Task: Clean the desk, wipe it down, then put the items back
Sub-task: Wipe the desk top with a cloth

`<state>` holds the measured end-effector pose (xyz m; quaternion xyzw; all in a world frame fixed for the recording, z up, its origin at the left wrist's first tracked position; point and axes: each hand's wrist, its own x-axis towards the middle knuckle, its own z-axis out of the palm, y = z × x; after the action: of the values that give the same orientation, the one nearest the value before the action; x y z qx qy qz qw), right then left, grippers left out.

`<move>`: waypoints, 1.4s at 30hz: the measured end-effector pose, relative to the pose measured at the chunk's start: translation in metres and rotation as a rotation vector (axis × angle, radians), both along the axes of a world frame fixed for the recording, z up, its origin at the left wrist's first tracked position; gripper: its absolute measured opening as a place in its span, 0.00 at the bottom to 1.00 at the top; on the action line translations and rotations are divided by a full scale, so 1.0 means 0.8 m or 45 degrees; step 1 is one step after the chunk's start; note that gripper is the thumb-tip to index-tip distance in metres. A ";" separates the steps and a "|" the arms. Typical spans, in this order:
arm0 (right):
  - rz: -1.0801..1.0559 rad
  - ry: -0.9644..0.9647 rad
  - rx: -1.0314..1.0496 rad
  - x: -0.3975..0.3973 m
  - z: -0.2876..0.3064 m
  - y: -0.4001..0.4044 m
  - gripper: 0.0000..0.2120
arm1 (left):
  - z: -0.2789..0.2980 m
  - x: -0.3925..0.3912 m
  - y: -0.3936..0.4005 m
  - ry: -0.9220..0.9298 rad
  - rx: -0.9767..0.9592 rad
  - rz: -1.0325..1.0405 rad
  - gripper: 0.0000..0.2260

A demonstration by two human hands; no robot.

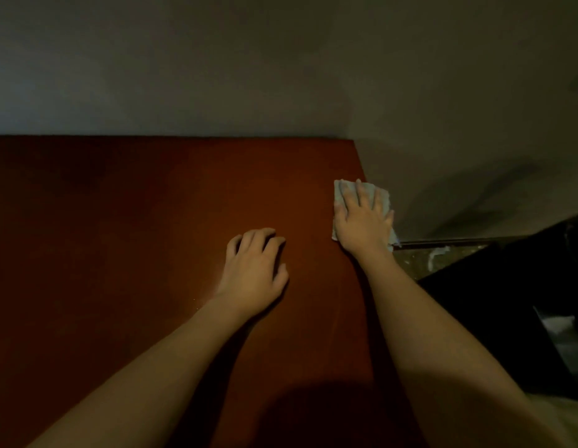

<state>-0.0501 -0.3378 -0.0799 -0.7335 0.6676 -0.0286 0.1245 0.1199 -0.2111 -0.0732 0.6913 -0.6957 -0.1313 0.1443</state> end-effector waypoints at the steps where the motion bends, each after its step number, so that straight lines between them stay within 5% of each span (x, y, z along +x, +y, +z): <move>1: -0.022 -0.013 0.006 -0.011 0.001 0.002 0.24 | -0.001 -0.009 -0.003 -0.001 0.005 -0.021 0.21; 11: -0.072 0.041 0.049 -0.024 0.001 0.060 0.24 | 0.007 -0.006 0.017 -0.016 0.076 -0.158 0.22; 19: 0.017 0.132 0.004 0.074 0.000 0.100 0.24 | 0.009 0.083 0.050 0.009 0.069 -0.087 0.22; 42: 0.850 0.182 0.025 0.749 0.009 0.259 0.25 | 0.012 0.620 0.302 0.017 0.112 0.785 0.23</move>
<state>0.5494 -0.1305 -0.0729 -0.9105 0.3979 0.0717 0.0868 0.6158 0.0308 -0.0634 0.8744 -0.4460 -0.1157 0.1517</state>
